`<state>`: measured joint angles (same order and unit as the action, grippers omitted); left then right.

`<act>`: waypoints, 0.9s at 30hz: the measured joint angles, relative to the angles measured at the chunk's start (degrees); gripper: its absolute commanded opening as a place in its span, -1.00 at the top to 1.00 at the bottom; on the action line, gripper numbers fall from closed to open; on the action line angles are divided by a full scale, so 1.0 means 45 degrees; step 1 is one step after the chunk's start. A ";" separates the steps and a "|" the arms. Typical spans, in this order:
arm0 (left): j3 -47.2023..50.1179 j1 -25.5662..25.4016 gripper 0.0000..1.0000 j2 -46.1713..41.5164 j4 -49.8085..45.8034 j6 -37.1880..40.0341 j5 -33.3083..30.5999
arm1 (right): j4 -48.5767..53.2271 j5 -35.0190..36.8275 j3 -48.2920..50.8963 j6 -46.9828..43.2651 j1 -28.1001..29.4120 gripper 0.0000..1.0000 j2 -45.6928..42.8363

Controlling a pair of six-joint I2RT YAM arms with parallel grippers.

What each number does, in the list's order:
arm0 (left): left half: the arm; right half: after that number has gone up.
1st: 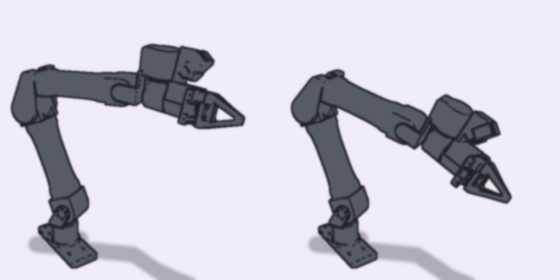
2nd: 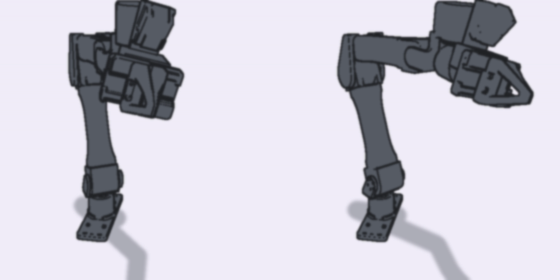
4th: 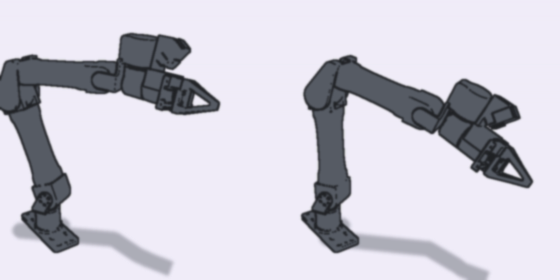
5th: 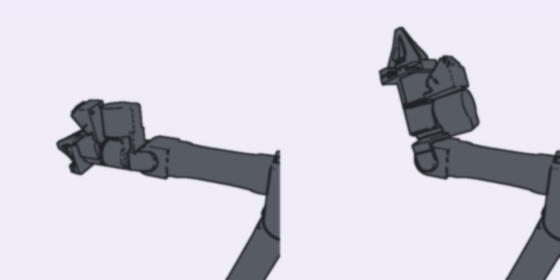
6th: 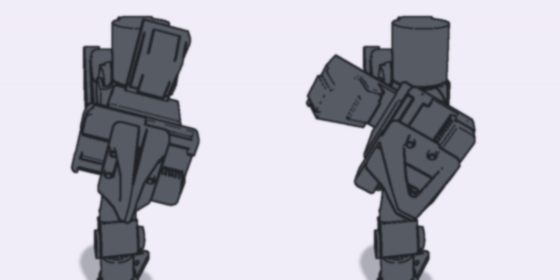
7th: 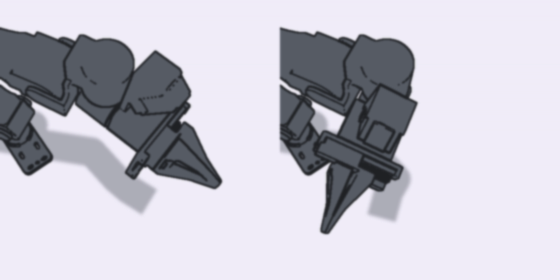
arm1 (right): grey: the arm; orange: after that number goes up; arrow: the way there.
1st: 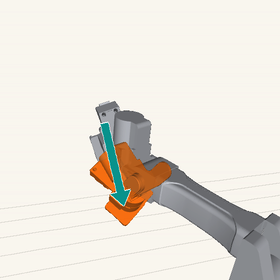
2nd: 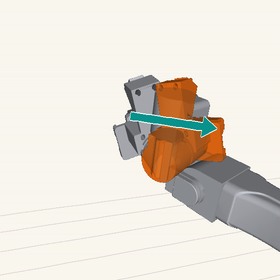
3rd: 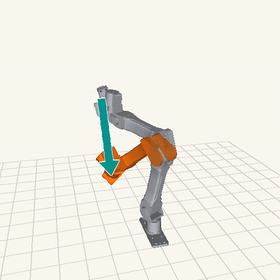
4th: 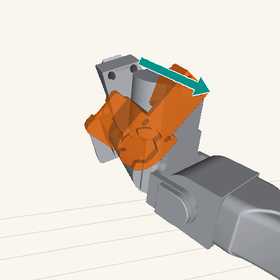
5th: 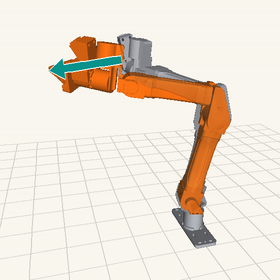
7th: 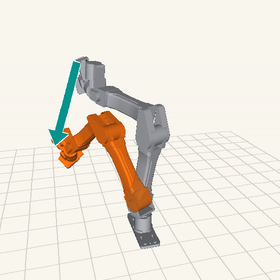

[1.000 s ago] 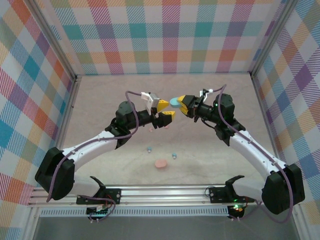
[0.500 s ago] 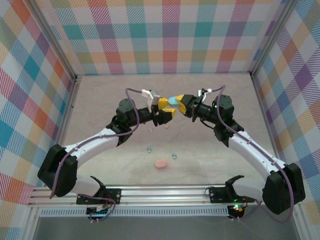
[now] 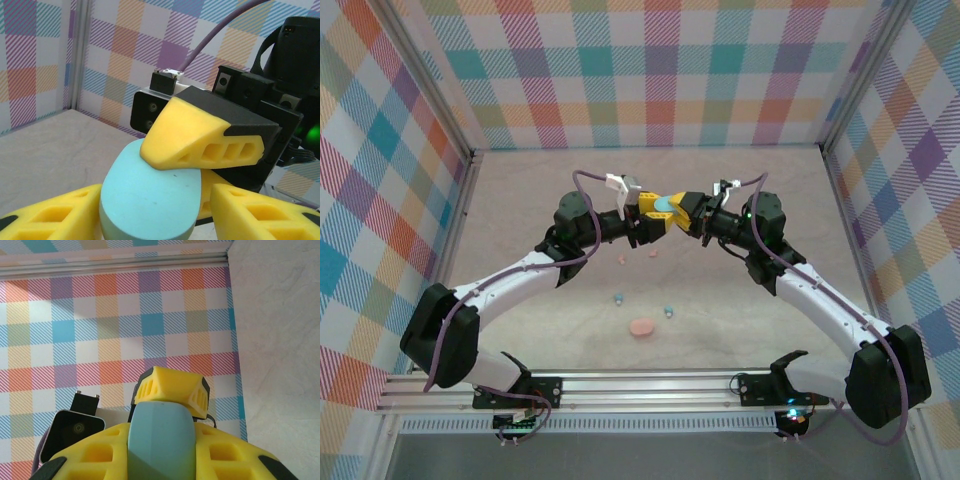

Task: Insert the wireless bluetooth earbuds into the charging case

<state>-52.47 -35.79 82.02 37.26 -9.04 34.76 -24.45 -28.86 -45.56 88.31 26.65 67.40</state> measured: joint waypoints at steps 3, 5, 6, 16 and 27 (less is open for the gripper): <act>0.0000 0.0000 -0.22 0.0000 0.0000 0.0005 -0.0015 | 0.0000 0.0078 0.0053 0.0092 0.0000 0.71 0.0000; 0.0000 0.0000 -0.23 0.0000 0.0000 0.0015 -0.0019 | -0.0019 0.0107 0.0107 0.0194 0.0000 0.71 0.0000; 0.0000 0.0000 -0.23 0.0000 -0.0005 0.0015 -0.0019 | -0.0029 0.0136 0.0146 0.0228 0.0000 0.71 0.0000; 0.0000 0.0083 -0.22 0.0000 -0.0296 0.0112 -0.0015 | -0.0044 0.0321 0.0199 0.0282 0.0000 0.71 0.0000; 0.0000 0.0194 -0.22 0.0039 -0.0282 0.0097 -0.0010 | -0.0049 0.0321 0.0199 0.0291 0.0000 0.71 0.0000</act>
<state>-52.47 -34.92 82.19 35.99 -8.60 34.72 -24.67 -27.42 -44.66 89.62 26.65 67.40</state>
